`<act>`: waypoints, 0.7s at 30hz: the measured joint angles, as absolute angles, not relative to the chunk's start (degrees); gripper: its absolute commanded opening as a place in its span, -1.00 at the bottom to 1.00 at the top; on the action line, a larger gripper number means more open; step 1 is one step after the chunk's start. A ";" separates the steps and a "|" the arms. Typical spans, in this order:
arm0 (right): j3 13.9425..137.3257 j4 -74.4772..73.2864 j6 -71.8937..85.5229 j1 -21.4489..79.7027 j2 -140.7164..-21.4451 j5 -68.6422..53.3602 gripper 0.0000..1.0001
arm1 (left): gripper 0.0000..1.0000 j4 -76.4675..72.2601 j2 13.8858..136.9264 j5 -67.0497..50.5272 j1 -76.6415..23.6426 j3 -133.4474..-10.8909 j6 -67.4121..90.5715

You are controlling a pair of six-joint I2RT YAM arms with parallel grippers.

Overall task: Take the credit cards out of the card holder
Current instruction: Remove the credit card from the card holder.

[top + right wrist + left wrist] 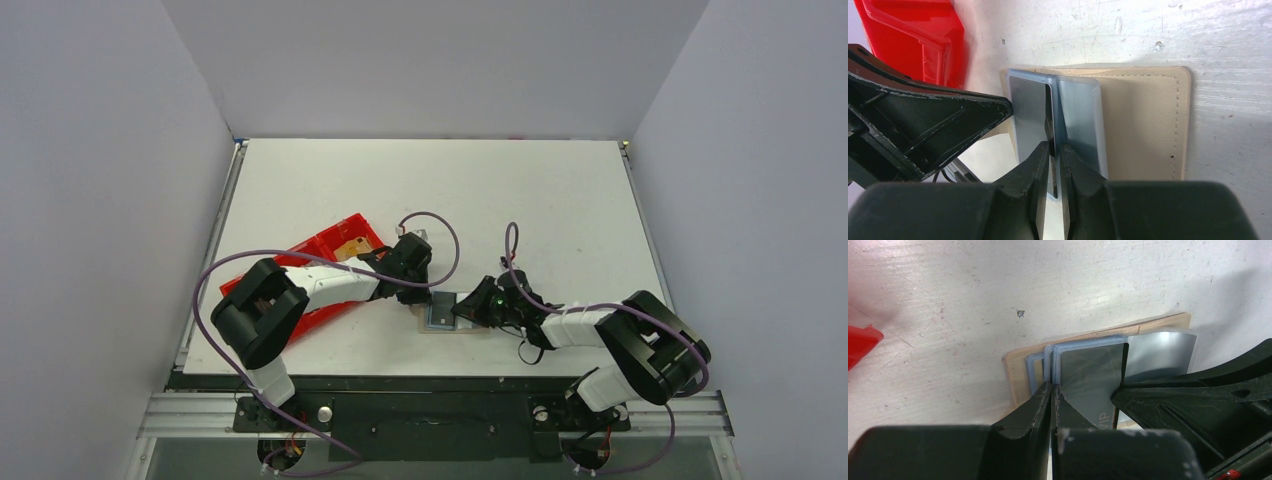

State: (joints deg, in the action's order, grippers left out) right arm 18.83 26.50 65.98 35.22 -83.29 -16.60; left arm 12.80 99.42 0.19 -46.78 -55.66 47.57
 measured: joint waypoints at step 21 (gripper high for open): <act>16.49 30.44 68.71 35.22 -83.29 -17.02 -1.00 | -1.00 12.60 99.29 0.40 -46.78 -55.31 48.71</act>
State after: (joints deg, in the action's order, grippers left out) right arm 16.49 30.44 68.71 35.22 -83.29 -17.02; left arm 12.60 99.29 0.40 -46.78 -55.31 48.71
